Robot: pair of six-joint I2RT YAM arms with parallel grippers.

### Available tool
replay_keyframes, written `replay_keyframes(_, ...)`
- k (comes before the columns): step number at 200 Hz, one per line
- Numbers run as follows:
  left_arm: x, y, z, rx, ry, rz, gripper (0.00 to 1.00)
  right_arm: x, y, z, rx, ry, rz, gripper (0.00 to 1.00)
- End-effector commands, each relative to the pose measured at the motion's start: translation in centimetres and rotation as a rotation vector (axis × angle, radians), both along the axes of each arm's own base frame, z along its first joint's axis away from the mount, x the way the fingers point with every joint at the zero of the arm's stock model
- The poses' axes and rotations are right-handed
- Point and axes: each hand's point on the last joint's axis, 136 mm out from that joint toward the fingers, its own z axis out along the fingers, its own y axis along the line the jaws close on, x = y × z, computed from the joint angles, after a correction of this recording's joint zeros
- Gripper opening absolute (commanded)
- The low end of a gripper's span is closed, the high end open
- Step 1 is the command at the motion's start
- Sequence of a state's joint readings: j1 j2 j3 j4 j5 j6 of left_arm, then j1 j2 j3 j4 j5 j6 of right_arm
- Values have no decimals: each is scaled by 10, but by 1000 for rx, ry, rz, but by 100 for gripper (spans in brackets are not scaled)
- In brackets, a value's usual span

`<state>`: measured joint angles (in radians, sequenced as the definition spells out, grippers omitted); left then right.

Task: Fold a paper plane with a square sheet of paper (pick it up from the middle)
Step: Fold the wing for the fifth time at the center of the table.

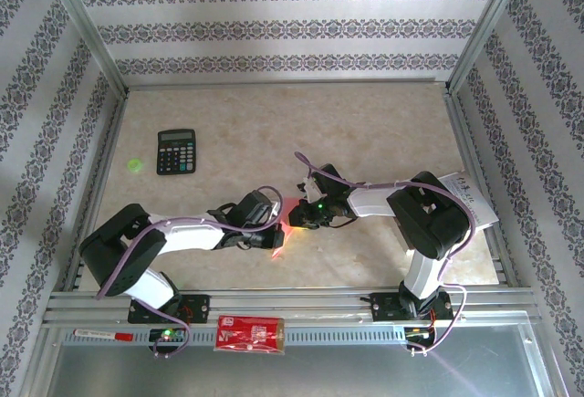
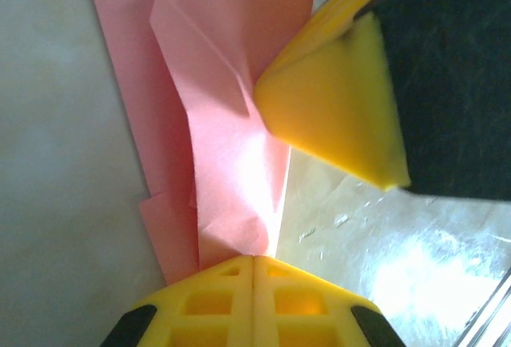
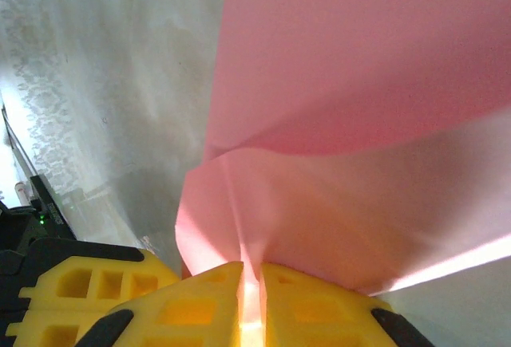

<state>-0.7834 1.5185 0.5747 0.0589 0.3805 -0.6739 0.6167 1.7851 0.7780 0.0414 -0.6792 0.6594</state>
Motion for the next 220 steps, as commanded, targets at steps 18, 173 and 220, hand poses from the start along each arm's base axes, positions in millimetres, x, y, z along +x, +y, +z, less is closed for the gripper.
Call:
replay_keyframes(18,-15,15,6,24,22,-21,2,0,-21,-30,-120,32,-37,16)
replay_keyframes(173,-21,0,7,-48,152,5,0,-1,-25,-35,-152,44,-38,16)
replay_keyframes(220,-26,7,-3,-33,178,18,0,-1,-26,-36,-162,47,-39,16)
